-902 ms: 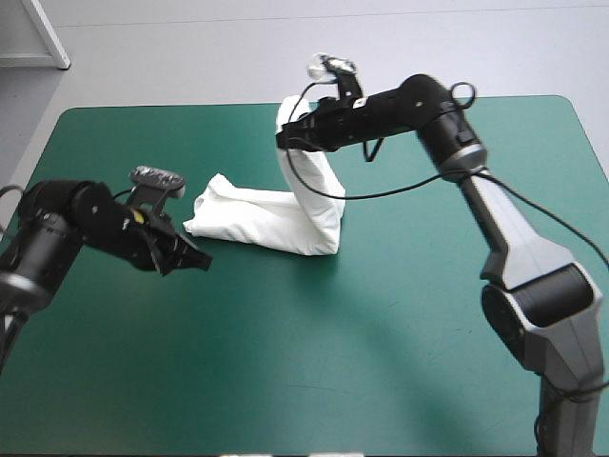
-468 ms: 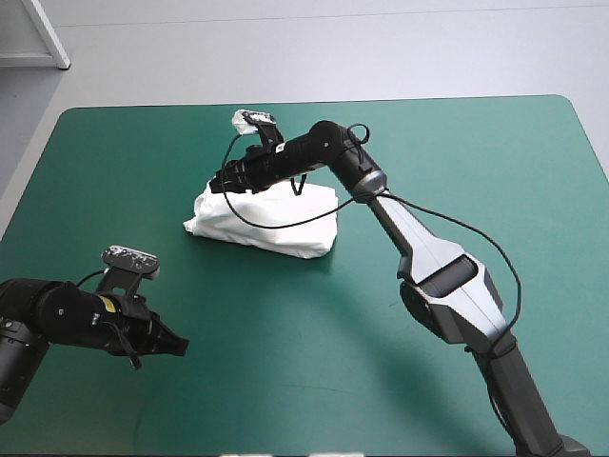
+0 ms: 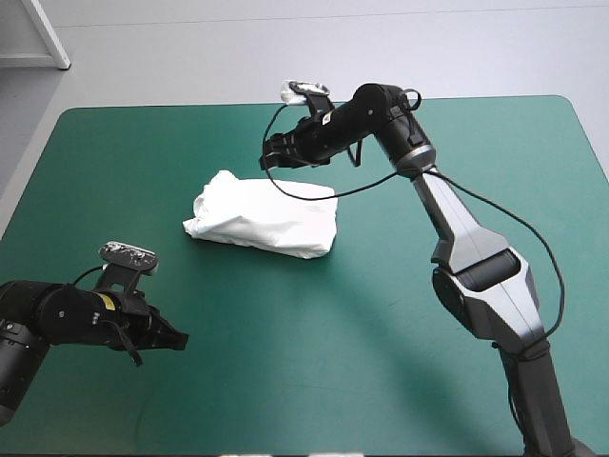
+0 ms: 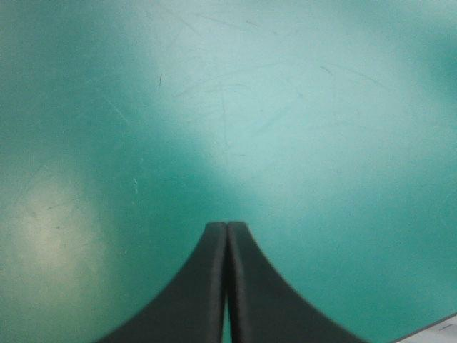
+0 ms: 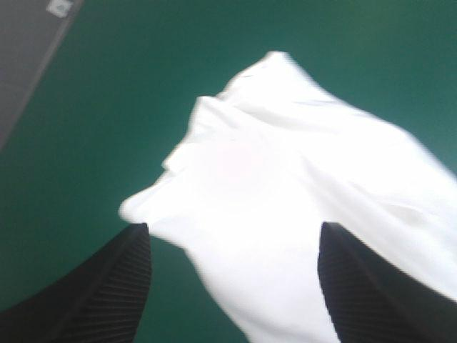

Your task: Fold the cloth

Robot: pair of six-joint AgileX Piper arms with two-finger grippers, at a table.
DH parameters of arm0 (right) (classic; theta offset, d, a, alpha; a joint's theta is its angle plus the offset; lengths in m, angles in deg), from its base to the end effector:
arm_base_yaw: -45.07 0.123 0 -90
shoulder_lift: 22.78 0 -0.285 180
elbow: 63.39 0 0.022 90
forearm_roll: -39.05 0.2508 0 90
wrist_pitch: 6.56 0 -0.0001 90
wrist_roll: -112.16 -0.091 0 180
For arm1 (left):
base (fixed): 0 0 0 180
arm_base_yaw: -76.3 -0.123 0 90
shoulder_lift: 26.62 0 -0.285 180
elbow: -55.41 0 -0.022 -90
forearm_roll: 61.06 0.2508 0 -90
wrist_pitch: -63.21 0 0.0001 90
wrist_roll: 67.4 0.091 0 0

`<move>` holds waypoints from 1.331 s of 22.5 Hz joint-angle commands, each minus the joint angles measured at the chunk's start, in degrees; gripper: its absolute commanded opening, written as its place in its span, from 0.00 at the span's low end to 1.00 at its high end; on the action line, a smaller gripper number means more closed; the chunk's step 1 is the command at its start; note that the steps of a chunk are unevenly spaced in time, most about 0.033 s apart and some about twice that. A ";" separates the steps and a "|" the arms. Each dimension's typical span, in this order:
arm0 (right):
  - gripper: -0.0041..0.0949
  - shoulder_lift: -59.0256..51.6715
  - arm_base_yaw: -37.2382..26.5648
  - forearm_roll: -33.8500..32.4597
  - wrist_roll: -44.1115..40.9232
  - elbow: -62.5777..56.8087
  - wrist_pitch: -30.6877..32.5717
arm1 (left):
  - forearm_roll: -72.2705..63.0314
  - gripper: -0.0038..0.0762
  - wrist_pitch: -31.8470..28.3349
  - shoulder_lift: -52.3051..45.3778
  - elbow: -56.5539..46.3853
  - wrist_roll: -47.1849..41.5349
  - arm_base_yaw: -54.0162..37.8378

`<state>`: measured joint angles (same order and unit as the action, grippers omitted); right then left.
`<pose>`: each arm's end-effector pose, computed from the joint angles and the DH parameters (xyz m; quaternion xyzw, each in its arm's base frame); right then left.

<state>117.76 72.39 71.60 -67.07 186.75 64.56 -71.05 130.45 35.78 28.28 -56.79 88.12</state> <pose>0.4238 0.2711 0.3504 -0.2217 0.8788 0.3454 0.2435 0.1481 -0.0459 0.3172 0.1733 0.9604 -0.0875 0.1997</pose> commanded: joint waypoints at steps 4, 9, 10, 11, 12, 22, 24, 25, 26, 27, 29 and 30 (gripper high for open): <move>0.67 -11.19 -1.34 -16.29 -5.47 -5.17 0.82 | -1.15 0.04 -4.04 -0.65 1.40 -0.18 -0.11; 0.67 -21.08 -1.49 -23.67 -5.47 -26.12 0.33 | -2.09 0.04 -5.86 -0.65 1.40 -0.18 -0.11; 0.67 -21.77 -1.49 -22.05 -5.47 -31.45 -0.87 | -2.75 0.04 -5.86 -0.65 1.40 -0.18 -0.11; 0.67 -21.77 -1.49 -20.65 -5.47 -33.61 -1.87 | -3.16 0.04 -5.63 -0.65 1.40 -0.18 -0.11; 0.67 -21.64 -1.49 -17.24 -4.55 -37.46 -5.27 | -3.88 0.04 -5.36 -0.65 1.40 -0.18 -0.11; 0.64 -12.59 -1.49 -0.79 3.77 -44.48 -20.76 | -3.88 0.04 -3.37 -0.65 1.40 -0.18 -0.11; 0.44 -12.56 -1.37 -0.25 5.37 -44.48 -20.76 | -3.88 0.04 -3.29 -0.65 1.40 -0.18 -0.11; 0.27 -12.91 -1.37 -0.09 6.42 -44.48 -20.76 | -3.88 0.04 -3.29 -0.65 1.40 -0.18 -0.11; 0.16 -13.26 -1.37 0.01 7.01 -44.48 -20.76 | -3.88 0.04 -3.29 -0.65 1.40 -0.18 -0.11; 0.04 -13.74 -1.37 -0.12 7.39 -44.48 -20.64 | -3.88 0.04 -3.29 -0.65 1.40 -0.18 -0.11; 0.03 -14.78 -1.48 -0.88 7.25 -44.48 -20.37 | -3.88 0.04 -3.23 -0.65 1.40 -0.18 -0.11; 0.03 -15.62 -1.59 -1.63 7.25 -44.48 -20.21 | -3.88 0.04 -3.23 -0.65 1.40 -0.18 -0.11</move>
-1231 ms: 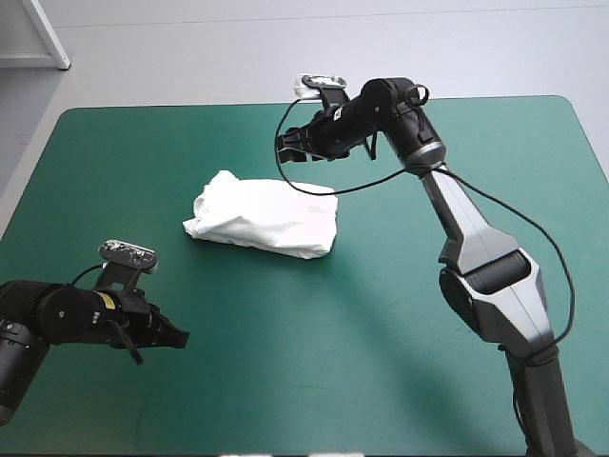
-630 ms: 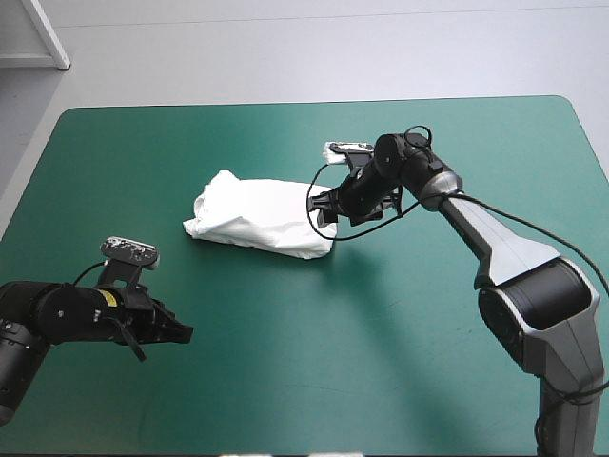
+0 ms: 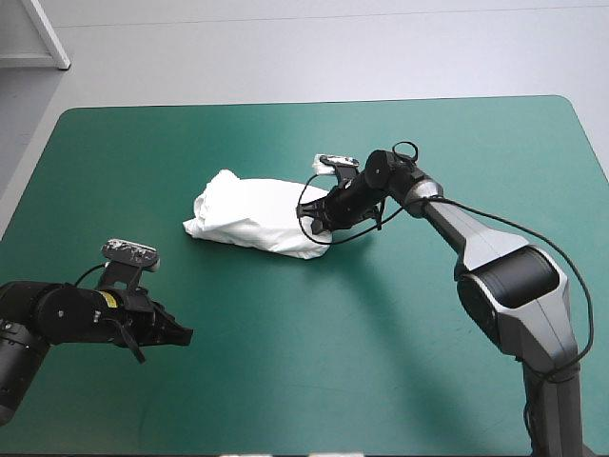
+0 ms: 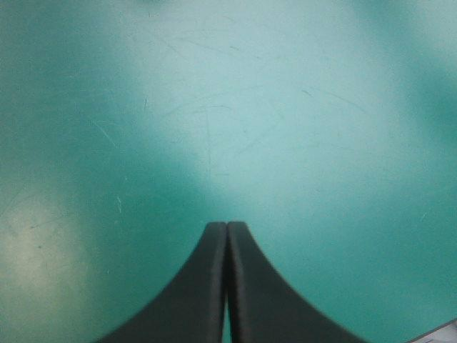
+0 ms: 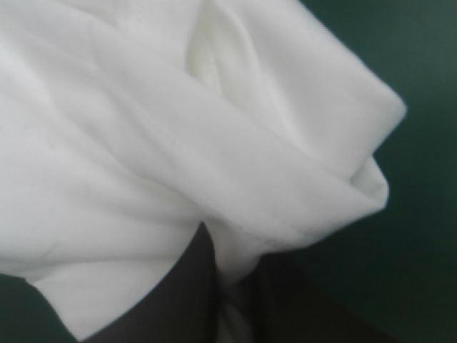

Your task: Fold the cloth

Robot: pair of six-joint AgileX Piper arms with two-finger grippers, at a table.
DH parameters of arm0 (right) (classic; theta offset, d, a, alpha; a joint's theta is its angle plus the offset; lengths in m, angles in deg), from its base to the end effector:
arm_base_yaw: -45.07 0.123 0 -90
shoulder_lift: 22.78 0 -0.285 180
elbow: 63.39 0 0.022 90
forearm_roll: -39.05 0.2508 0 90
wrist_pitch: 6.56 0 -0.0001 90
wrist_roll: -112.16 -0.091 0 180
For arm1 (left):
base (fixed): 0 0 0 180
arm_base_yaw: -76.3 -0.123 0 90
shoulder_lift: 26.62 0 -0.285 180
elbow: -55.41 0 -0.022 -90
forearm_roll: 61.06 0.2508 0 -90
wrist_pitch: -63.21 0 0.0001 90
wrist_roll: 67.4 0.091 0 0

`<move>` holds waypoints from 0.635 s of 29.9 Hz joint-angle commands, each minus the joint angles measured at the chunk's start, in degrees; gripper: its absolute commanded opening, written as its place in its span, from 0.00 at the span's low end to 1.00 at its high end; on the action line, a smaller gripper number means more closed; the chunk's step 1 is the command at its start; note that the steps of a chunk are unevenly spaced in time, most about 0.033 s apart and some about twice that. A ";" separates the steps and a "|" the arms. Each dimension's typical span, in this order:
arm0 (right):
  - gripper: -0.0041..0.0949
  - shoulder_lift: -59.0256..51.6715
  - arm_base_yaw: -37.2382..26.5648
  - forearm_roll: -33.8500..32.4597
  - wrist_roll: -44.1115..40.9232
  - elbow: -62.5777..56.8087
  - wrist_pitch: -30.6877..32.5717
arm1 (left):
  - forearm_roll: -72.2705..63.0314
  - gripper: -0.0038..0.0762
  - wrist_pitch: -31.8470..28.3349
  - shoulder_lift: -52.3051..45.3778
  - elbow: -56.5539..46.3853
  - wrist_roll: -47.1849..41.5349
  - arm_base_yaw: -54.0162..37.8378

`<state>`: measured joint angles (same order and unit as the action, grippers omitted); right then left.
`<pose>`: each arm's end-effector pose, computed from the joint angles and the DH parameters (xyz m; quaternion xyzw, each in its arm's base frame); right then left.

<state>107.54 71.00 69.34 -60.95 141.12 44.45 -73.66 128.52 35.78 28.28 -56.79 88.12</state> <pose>0.4071 0.2377 0.2187 -0.1518 0.9410 0.2608 0.1529 0.1501 -0.0499 0.3192 0.1661 0.9561 -0.1096 0.2153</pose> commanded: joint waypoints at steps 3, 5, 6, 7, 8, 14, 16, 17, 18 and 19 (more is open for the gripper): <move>0.02 -8.03 -1.22 -3.52 0.47 1.16 1.91 | -1.26 0.04 -1.29 -0.65 1.40 -0.56 -0.11; 0.02 -9.95 -2.24 -6.99 -0.36 1.16 4.85 | -1.26 0.04 -1.29 -0.65 1.40 -0.56 -0.11; 0.02 -10.86 -3.13 -9.77 -1.71 1.16 6.65 | -1.26 0.04 -1.29 -0.65 1.40 -0.84 -0.11; 0.02 -11.62 -3.85 -12.19 -2.75 1.16 8.14 | -1.26 0.04 -1.29 -0.65 1.40 -1.31 -0.11; 0.02 -12.77 -5.22 -15.90 -4.10 1.16 10.40 | -1.26 0.04 -1.29 -0.65 1.40 -1.31 -0.11; 0.02 -18.15 -14.62 -28.52 -6.88 1.02 18.89 | -1.26 0.04 -1.21 -0.65 1.40 -1.31 -0.11; 0.02 -19.72 -18.65 -28.45 -6.38 1.02 20.14 | -1.26 0.04 -1.21 -0.65 1.40 -1.31 -0.11; 0.02 -20.49 -21.45 -28.55 -6.38 1.02 20.68 | -1.26 0.04 -1.21 -0.65 1.40 -1.31 -0.11; 0.02 -20.96 -23.22 -28.42 -6.38 0.89 20.68 | -1.26 0.04 -1.21 -0.65 1.40 -1.31 -0.11; 0.02 -21.43 -24.98 -27.76 -6.38 0.38 20.68 | -1.26 0.04 -1.21 -0.65 1.40 -1.31 -0.11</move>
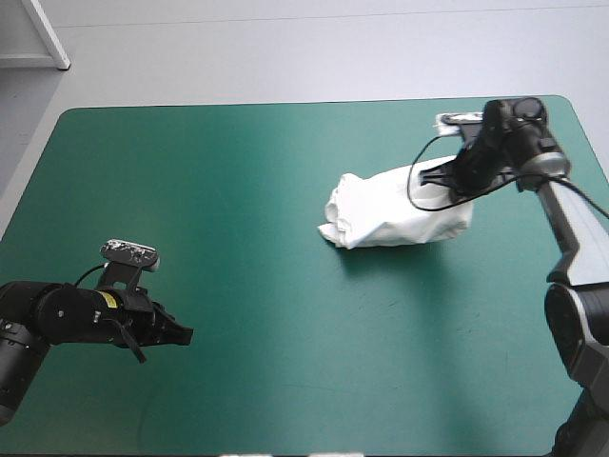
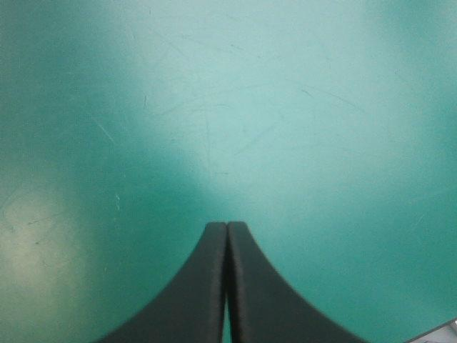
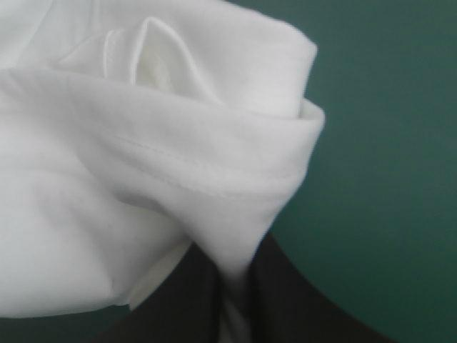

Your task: Fold the cloth

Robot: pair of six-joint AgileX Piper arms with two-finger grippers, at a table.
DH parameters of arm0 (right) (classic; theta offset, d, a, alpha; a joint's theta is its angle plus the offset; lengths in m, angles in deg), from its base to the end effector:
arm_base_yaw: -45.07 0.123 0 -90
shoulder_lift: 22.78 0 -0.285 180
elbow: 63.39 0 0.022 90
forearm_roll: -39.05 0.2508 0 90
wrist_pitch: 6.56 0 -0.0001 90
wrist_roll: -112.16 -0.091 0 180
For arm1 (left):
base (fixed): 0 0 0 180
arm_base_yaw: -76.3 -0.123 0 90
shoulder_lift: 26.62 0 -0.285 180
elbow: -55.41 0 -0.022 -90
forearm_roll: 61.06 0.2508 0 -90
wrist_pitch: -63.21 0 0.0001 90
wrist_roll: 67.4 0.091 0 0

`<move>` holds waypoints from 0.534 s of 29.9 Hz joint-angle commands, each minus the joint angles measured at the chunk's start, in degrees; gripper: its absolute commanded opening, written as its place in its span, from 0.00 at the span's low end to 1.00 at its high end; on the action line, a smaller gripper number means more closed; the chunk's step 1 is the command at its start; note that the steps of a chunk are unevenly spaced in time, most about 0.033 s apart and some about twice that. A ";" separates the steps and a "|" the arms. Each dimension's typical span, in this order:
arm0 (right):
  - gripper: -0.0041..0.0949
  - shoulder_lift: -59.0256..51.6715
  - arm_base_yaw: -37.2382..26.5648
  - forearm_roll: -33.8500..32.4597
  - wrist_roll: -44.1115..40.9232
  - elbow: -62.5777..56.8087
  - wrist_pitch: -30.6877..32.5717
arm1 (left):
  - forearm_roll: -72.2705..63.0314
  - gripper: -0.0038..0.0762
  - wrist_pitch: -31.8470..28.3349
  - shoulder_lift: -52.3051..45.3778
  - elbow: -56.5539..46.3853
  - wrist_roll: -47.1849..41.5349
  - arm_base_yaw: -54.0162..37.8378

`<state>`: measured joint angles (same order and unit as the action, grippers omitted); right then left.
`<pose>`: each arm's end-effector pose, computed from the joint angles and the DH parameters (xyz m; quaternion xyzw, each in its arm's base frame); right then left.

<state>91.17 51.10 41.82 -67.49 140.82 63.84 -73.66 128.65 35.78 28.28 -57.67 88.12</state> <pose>0.3946 0.0458 0.3211 -0.0507 0.9834 0.0323 0.1710 0.1499 -0.0498 0.3191 0.1589 0.9575 -0.1112 0.2134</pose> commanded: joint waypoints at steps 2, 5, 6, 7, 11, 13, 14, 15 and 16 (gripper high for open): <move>0.02 -5.91 -9.05 0.29 0.15 -0.88 1.29 | -1.26 0.04 -1.34 -0.65 1.40 -0.43 -0.11; 0.02 -6.18 -13.49 0.15 0.98 -4.08 1.29 | -1.26 0.04 -1.34 -0.65 1.40 -0.43 -0.11; 0.02 -6.18 -14.66 0.01 1.07 -5.53 1.03 | -1.26 0.04 -1.34 -0.65 1.40 -0.43 -0.11; 0.02 -6.18 -15.73 -0.07 1.47 -7.04 0.45 | -1.26 0.04 -1.34 -0.65 1.40 -0.43 -0.11; 0.02 -6.18 -18.23 -0.07 2.27 -11.93 -2.26 | -1.26 0.04 -1.34 -0.65 1.40 -0.43 -0.11; 0.02 -6.18 -18.52 -0.68 2.55 -13.16 -2.87 | -1.26 0.04 -1.34 -0.65 1.40 -0.43 -0.11; 0.02 -6.18 -18.52 -1.27 2.55 -13.30 -2.98 | -1.26 0.04 -1.34 -0.65 1.40 -0.43 -0.11; 0.02 -6.18 -18.52 -1.56 2.55 -13.41 -2.99 | -1.26 0.04 -1.34 -0.65 1.40 -0.43 -0.11; 0.03 -6.18 -18.52 -1.56 2.55 -13.41 -2.73 | -1.26 0.04 -1.34 -0.65 1.40 -0.43 -0.11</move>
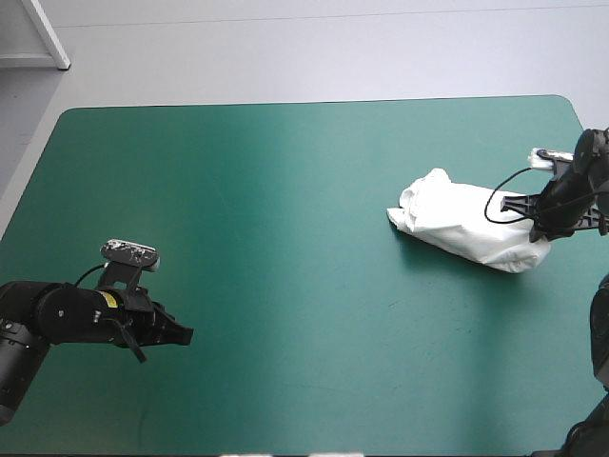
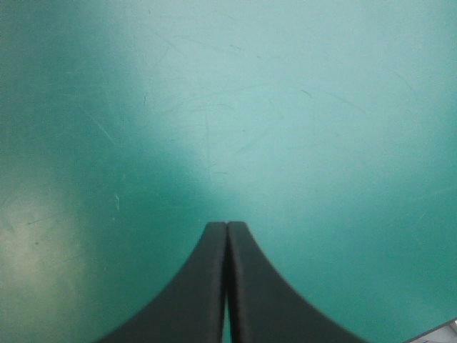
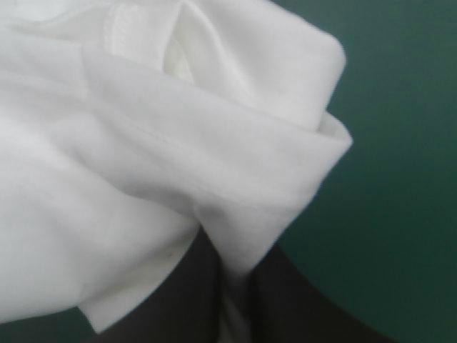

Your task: Fold the cloth

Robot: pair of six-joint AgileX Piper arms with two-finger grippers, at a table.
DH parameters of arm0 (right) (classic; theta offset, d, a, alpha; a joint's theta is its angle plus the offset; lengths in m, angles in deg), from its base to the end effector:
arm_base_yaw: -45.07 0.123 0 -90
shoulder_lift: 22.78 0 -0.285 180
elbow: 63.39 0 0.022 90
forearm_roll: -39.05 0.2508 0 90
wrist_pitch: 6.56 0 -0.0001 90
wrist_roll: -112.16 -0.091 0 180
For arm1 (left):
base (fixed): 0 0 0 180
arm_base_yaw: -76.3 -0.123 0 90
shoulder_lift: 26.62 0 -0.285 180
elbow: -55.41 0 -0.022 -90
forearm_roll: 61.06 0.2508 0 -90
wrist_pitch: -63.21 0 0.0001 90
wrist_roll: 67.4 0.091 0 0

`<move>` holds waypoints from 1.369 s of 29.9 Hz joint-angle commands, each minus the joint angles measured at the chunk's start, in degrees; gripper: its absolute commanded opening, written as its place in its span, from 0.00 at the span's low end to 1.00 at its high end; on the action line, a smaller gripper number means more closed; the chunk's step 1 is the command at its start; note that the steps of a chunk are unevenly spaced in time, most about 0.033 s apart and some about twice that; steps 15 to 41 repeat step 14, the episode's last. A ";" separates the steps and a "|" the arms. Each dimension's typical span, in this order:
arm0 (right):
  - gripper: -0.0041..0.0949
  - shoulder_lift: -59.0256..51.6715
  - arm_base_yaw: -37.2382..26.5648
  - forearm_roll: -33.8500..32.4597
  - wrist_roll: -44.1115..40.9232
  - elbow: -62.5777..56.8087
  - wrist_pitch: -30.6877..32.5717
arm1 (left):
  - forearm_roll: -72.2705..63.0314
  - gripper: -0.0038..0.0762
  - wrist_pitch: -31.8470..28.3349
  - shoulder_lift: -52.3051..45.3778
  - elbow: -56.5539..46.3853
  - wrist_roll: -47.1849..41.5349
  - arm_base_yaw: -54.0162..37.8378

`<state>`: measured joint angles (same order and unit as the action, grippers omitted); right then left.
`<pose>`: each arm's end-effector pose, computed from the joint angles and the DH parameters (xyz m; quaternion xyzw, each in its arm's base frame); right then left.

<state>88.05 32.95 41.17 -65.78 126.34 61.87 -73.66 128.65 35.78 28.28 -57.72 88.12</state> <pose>0.3606 -0.0742 0.2732 0.0925 0.9914 0.0064 0.0927 0.1499 -0.0498 0.3191 0.1585 0.9576 -0.1113 0.2133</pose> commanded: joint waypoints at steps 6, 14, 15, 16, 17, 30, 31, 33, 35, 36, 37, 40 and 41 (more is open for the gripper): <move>0.35 -3.22 -0.37 1.33 1.28 1.08 2.98 | -1.16 0.04 -1.34 -0.65 1.40 -0.39 -0.11; 0.68 -9.63 -0.26 2.83 1.00 1.08 1.06 | -1.16 0.04 -1.34 -0.65 1.40 -0.39 -0.11; 0.68 -9.63 -0.26 2.83 1.00 1.08 1.06 | -1.16 0.04 -1.34 -0.65 1.40 -0.39 -0.11; 0.68 -9.63 -0.26 2.83 1.00 1.08 1.06 | -1.16 0.04 -1.34 -0.65 1.40 -0.39 -0.11; 0.68 -9.63 -0.26 2.83 1.00 1.08 1.06 | -1.16 0.04 -1.34 -0.65 1.40 -0.39 -0.11; 0.68 -9.63 -0.26 2.83 1.00 1.08 1.06 | -1.16 0.04 -1.34 -0.65 1.40 -0.39 -0.11; 0.68 -9.63 -0.26 2.83 1.00 1.08 1.06 | -1.16 0.04 -1.34 -0.65 1.40 -0.39 -0.11; 0.68 -9.63 -0.26 2.83 1.00 1.08 1.06 | -1.16 0.04 -1.34 -0.65 1.40 -0.39 -0.11; 0.68 -9.63 -0.26 2.83 1.00 1.08 1.06 | -1.16 0.04 -1.34 -0.65 1.40 -0.39 -0.11; 0.68 -9.63 -0.26 2.83 1.00 1.08 1.06 | -1.16 0.04 -1.34 -0.65 1.40 -0.39 -0.11; 0.68 -9.63 -0.26 2.83 1.00 1.08 1.06 | -1.16 0.04 -1.34 -0.65 1.40 -0.39 -0.11; 0.68 -9.63 -0.26 2.83 1.00 1.08 1.06 | -1.16 0.04 -1.34 -0.65 1.40 -0.39 -0.11; 0.68 -9.63 -0.26 2.83 1.00 1.08 1.06 | -1.16 0.04 -1.34 -0.65 1.40 -0.39 -0.11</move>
